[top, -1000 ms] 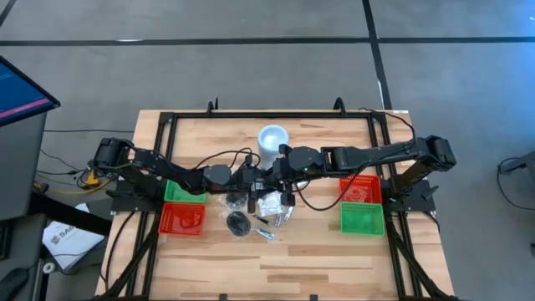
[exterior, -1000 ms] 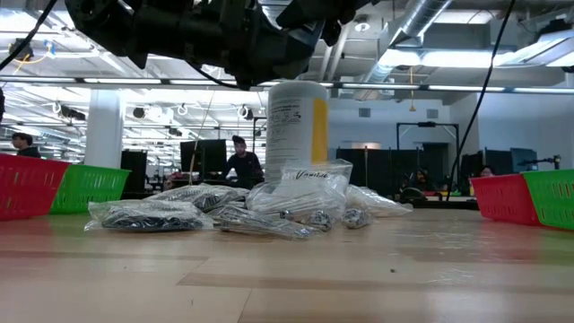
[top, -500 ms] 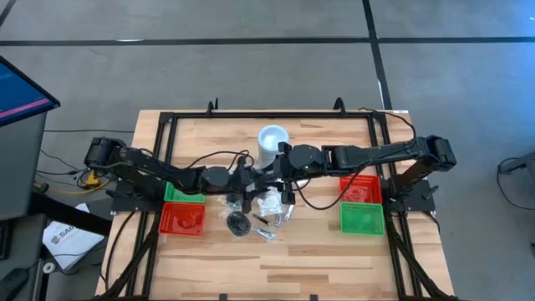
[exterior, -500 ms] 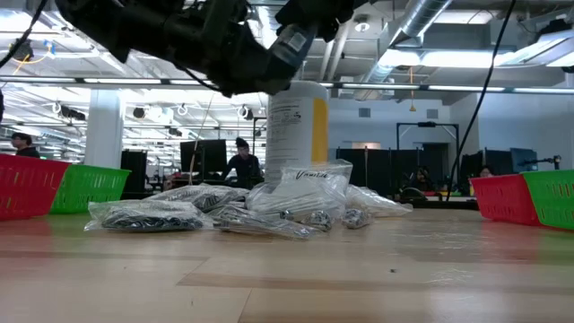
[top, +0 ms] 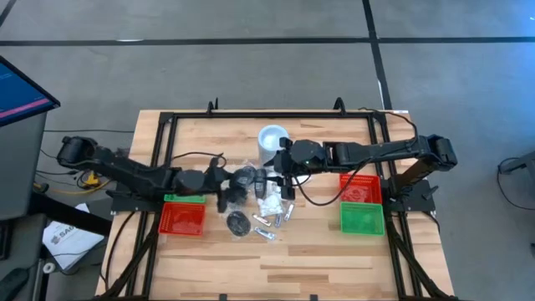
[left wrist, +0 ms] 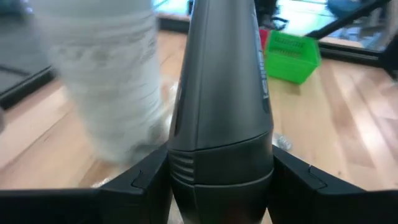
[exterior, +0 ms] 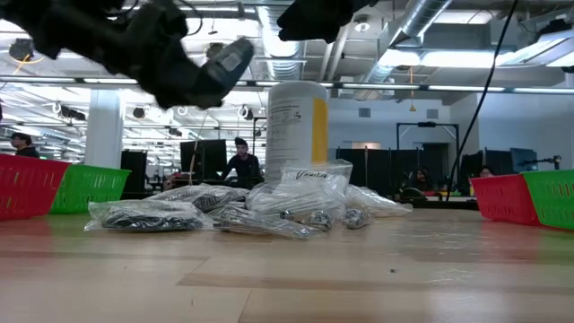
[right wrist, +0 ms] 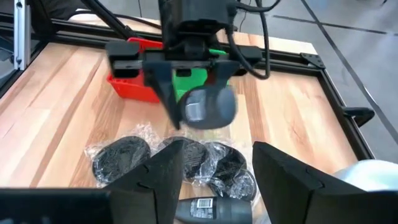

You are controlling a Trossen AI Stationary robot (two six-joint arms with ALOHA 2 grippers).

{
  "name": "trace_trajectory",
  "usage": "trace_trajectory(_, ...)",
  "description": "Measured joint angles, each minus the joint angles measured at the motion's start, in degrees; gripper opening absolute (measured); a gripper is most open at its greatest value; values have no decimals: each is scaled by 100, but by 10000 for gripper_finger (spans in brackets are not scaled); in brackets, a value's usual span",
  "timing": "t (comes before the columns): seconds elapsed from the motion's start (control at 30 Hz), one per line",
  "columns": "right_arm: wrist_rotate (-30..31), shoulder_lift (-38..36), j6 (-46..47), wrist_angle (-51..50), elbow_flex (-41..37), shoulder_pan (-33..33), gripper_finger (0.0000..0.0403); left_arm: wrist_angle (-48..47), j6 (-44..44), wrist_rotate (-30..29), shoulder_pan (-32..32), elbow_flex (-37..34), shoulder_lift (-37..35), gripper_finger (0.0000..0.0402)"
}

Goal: Pick & Place Travel size toiletries
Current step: Put the gray deodorant into the left green bin

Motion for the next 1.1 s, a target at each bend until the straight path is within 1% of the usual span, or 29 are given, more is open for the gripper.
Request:
trace_trajectory(0.07,-2,0,-28,-4,0,4,181,-236,-172,-169,-81,-90,-234,185)
trace_trajectory(0.33,0,0,-28,-109,0,4,184,-1806,-1058,-835,-316,-152,-979,185)
trace_trajectory(0.53,-1,0,-30,-159,0,4,178,-2915,-1724,-873,-332,-143,-1390,185)
trace_trajectory(0.67,-2,0,-28,-168,0,4,176,-3782,-2075,-873,-332,88,-1596,185)
trace_trajectory(0.8,-1,0,-29,-172,0,4,177,-4576,-2369,-820,-304,383,-1620,185)
trace_trajectory(1.0,-2,0,-28,-175,0,4,175,-5902,-2857,-267,-81,729,-1618,185)
trace_trajectory(1.1,-2,0,-28,-177,0,4,172,-6343,-2978,-95,-28,841,-1619,185)
